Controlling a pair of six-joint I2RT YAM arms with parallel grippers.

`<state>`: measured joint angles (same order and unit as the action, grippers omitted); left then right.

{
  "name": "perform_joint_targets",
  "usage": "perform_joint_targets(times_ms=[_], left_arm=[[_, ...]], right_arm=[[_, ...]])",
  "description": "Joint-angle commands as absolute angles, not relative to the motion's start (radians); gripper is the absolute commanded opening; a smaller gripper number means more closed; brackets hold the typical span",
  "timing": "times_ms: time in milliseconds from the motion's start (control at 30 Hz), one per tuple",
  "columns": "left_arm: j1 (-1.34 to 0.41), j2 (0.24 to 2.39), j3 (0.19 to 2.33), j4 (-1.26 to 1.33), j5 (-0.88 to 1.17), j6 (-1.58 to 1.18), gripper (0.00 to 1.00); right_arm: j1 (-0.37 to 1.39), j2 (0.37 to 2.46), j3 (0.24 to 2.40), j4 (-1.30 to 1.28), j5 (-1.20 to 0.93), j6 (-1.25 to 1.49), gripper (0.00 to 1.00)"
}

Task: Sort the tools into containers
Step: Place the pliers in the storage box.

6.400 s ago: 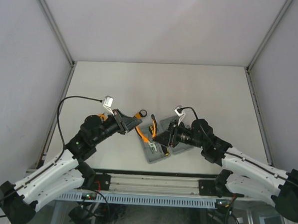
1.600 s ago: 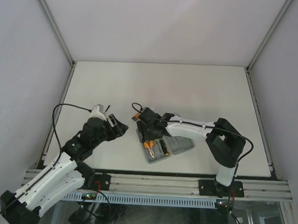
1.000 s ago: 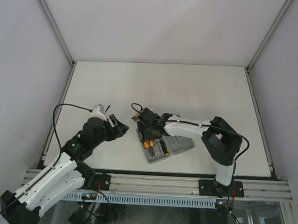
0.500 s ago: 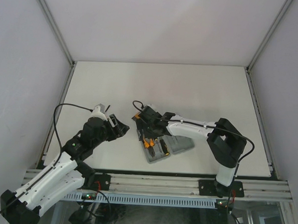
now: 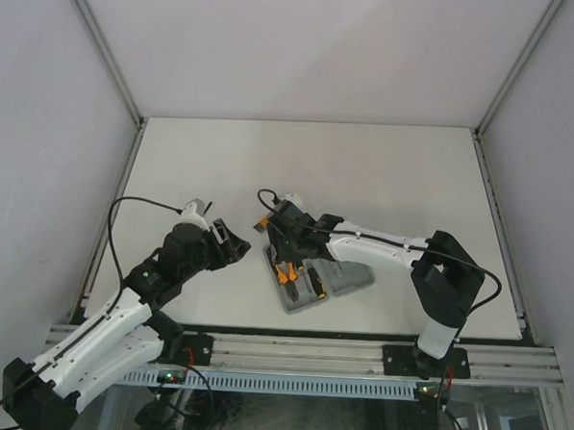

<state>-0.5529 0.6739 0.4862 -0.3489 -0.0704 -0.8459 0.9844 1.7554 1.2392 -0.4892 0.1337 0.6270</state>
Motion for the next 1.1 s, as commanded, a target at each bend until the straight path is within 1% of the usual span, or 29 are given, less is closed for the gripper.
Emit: perform_joint_targets(times_ms=[0, 233, 467, 767, 1067], left_arm=[[-0.546, 0.683, 0.46, -0.301, -0.049, -0.842, 0.67], [-0.547, 0.702, 0.458, -0.283, -0.044, -0.833, 0.66], [-0.547, 0.734, 0.457, -0.276, -0.045, -0.828, 0.63], [-0.546, 0.725, 0.452, -0.283, -0.043, -0.83, 0.62], [-0.547, 0.728, 0.454, -0.285, -0.04, -0.827, 0.62]], right_arm=[[0.987, 1.746, 1.273, -0.451, 0.147, 0.607, 0.48], [0.98, 1.78, 1.273, -0.445, 0.143, 0.602, 0.5], [0.98, 1.803, 1.274, -0.416, 0.116, 0.586, 0.49], [0.983, 1.831, 1.275, -0.409, 0.11, 0.589, 0.51], [0.99, 1.842, 1.274, -0.42, 0.128, 0.594, 0.5]])
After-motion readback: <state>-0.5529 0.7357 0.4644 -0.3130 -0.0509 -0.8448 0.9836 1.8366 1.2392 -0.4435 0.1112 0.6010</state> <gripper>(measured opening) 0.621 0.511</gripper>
